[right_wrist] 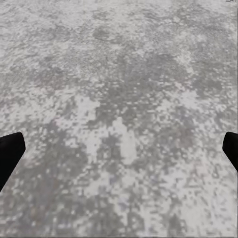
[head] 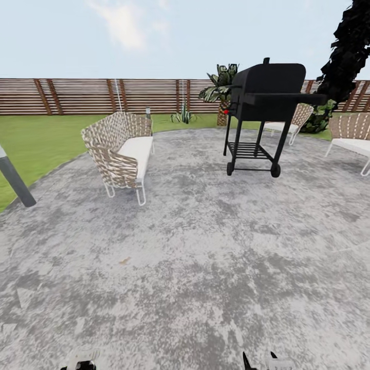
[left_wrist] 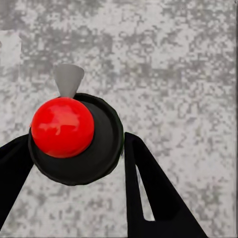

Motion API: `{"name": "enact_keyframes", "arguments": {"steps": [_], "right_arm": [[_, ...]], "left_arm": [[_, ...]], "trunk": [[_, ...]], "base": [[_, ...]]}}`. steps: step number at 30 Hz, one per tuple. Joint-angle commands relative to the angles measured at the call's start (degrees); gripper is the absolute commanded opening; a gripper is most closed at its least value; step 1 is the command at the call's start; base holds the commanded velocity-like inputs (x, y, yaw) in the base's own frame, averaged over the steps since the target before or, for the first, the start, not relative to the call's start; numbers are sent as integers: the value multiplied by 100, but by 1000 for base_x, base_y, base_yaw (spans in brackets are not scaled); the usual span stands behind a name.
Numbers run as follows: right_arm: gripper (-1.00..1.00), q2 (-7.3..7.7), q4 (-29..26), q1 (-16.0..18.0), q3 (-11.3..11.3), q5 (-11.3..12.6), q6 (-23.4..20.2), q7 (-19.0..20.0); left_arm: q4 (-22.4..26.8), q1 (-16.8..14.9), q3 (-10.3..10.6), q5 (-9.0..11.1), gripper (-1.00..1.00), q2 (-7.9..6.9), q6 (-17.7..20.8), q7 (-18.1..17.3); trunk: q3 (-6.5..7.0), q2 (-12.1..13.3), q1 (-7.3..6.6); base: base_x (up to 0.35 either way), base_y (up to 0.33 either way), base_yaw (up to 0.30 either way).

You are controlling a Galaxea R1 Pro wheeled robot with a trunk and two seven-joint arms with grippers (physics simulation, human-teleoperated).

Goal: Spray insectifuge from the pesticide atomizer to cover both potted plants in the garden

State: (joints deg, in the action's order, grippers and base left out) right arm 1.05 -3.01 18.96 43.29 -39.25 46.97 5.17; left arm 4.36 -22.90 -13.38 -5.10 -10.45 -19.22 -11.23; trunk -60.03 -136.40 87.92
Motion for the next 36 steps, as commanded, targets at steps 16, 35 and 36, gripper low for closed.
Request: {"name": "enact_keyframes", "arguments": {"steps": [16,35,36], "right_arm": [[100,1,3,3,46,3,13,54],[100,1,3,3,43,-2,13,56],[100,1,3,3,44,-3,13,55]], "left_arm": [[-5,-4,-53,-52,-100,-1,-20,-20],[-5,-4,-51,-52,-100,-1,-20,-20],[-5,-4,-51,-52,-100,-1,-20,-20]], "trunk": [[-5,-2,2],[-5,-2,2],[-5,-2,2]], "base": [[340,-95,0],[340,-94,0],[340,-94,0]]}}
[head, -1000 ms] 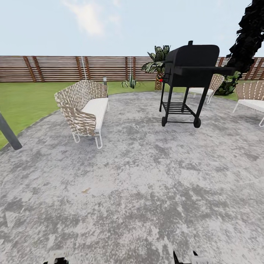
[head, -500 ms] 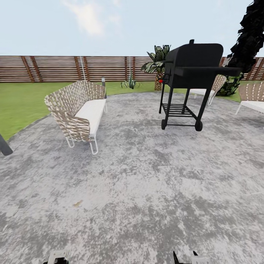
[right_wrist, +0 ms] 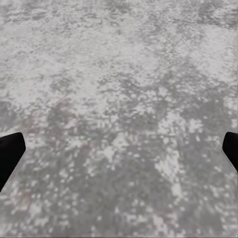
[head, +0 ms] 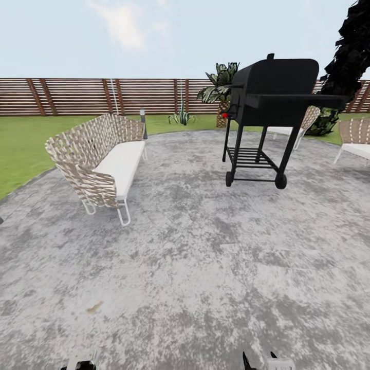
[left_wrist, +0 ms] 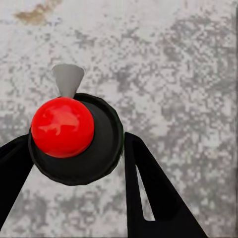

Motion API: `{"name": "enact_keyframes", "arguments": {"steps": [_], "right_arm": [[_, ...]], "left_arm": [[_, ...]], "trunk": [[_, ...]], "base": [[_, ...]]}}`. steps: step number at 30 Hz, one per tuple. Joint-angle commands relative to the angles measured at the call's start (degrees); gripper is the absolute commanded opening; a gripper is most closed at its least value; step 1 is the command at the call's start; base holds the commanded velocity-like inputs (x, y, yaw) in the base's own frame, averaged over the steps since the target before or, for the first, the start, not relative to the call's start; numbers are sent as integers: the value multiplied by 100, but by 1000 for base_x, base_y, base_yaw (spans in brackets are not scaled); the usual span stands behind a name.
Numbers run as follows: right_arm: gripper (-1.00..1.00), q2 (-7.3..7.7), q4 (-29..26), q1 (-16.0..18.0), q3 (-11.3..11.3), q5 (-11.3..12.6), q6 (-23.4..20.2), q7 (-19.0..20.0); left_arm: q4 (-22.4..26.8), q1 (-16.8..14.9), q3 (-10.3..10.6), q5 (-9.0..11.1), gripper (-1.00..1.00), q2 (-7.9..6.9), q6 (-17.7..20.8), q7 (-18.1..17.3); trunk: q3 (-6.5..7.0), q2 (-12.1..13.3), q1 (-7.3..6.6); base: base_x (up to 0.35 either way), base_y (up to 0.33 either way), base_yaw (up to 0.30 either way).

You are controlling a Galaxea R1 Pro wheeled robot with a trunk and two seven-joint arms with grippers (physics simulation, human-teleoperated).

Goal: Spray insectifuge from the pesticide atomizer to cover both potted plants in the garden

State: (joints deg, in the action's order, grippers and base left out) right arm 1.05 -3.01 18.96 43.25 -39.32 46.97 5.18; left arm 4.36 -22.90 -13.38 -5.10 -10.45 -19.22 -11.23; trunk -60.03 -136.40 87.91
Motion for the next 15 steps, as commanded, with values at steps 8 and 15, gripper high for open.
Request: {"name": "enact_keyframes", "arguments": {"steps": [8,15], "right_arm": [[100,1,3,3,45,3,13,62],[100,1,3,3,44,3,13,62]], "left_arm": [[-5,-4,-51,-52,-100,-1,-20,-20],[-5,-4,-51,-52,-100,-1,-20,-20]], "trunk": [[-5,-2,2],[-5,-2,2]], "base": [[340,-94,0],[340,-84,0]]}}
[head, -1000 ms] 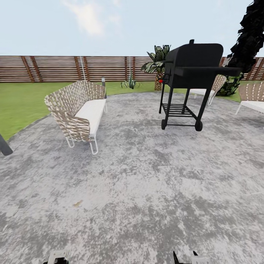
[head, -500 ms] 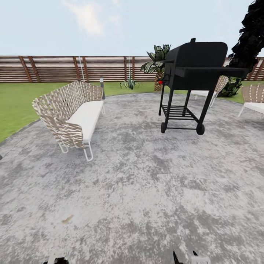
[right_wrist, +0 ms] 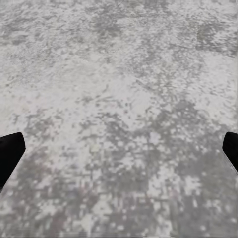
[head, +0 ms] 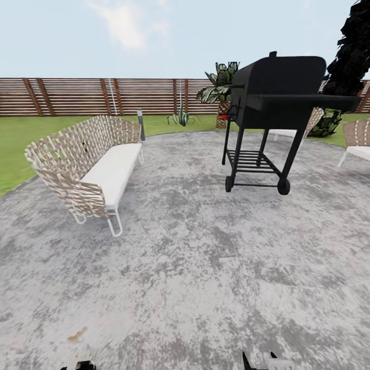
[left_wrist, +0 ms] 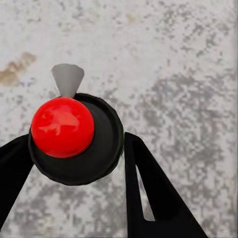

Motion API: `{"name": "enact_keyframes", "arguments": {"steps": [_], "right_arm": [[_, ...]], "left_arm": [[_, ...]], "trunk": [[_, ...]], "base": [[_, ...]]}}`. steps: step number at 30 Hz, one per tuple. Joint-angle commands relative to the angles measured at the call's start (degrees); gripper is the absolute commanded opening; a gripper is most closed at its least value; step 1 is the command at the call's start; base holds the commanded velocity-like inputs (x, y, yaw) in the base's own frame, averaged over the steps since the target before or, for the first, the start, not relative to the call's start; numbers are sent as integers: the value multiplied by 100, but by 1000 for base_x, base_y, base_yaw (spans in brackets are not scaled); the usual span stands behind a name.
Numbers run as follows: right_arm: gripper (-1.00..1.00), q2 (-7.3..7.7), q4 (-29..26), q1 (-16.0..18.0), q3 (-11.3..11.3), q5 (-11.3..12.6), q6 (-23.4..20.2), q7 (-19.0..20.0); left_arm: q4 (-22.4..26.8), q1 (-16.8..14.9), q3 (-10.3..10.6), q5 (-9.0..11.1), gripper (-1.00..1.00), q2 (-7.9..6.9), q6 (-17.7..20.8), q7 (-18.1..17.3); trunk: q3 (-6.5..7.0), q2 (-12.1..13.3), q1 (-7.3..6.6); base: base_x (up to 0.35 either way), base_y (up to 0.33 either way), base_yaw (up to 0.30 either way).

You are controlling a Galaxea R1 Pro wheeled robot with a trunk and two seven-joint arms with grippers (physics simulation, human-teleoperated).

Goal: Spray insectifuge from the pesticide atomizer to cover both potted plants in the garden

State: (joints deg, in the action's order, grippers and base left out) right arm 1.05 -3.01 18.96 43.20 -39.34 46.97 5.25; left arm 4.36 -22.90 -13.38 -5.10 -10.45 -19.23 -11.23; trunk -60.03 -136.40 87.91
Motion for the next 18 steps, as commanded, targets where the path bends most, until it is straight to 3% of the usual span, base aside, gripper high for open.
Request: {"name": "enact_keyframes", "arguments": {"steps": [1,18], "right_arm": [[100,1,2,3,48,5,14,55],[100,1,2,3,48,5,14,55]], "left_arm": [[-5,-4,-51,-52,-100,-1,-20,-20],[-5,-4,-51,-52,-100,-1,-20,-20]], "trunk": [[-5,-2,2],[74,-2,2]], "base": [[339,-25,0],[340,-2,19]]}}
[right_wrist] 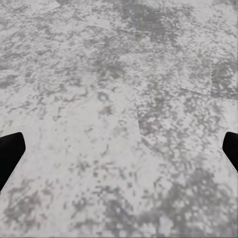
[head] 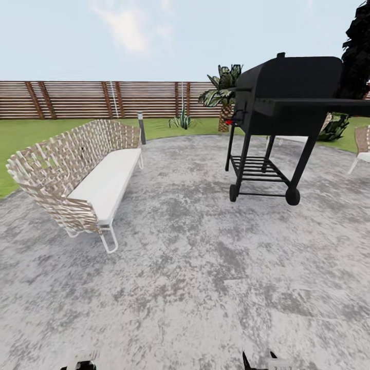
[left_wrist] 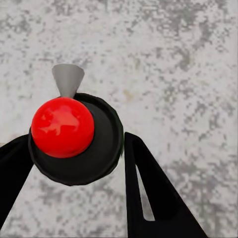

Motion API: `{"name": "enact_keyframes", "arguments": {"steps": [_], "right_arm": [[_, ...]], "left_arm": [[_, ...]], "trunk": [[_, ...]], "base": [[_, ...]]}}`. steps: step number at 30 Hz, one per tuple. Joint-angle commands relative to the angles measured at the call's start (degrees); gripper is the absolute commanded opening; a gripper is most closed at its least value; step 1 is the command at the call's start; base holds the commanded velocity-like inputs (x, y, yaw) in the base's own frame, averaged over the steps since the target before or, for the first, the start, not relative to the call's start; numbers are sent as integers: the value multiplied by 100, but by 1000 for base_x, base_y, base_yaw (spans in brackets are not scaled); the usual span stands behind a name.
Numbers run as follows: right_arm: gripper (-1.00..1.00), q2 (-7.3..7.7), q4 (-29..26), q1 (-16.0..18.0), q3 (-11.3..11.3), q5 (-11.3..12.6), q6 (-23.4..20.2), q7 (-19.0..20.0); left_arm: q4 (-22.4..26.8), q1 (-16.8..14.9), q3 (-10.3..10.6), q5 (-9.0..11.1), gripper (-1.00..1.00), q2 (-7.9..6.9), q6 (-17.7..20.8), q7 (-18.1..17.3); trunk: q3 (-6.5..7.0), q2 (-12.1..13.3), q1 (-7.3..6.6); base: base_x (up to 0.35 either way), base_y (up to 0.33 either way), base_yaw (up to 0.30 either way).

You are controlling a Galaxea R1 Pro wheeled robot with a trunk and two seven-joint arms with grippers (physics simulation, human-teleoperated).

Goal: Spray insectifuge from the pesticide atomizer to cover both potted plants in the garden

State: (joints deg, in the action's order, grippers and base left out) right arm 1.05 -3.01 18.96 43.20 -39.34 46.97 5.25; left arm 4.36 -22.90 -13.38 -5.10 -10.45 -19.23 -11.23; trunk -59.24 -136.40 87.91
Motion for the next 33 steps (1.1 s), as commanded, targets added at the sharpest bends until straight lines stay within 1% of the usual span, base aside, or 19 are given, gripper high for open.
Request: {"name": "enact_keyframes", "arguments": {"steps": [1,21,33], "right_arm": [[100,1,2,3,48,5,14,55],[100,1,2,3,48,5,14,55],[100,1,2,3,48,5,14,55]], "left_arm": [[-5,-4,-52,-52,-100,-1,-19,-20],[-5,-4,-53,-52,-100,-1,-19,-20],[-5,-4,-51,-52,-100,-1,-19,-20]], "trunk": [[-4,-2,2],[-3,-2,2],[-3,-2,2]], "base": [[340,0,1],[339,2,0],[340,74,0]]}}
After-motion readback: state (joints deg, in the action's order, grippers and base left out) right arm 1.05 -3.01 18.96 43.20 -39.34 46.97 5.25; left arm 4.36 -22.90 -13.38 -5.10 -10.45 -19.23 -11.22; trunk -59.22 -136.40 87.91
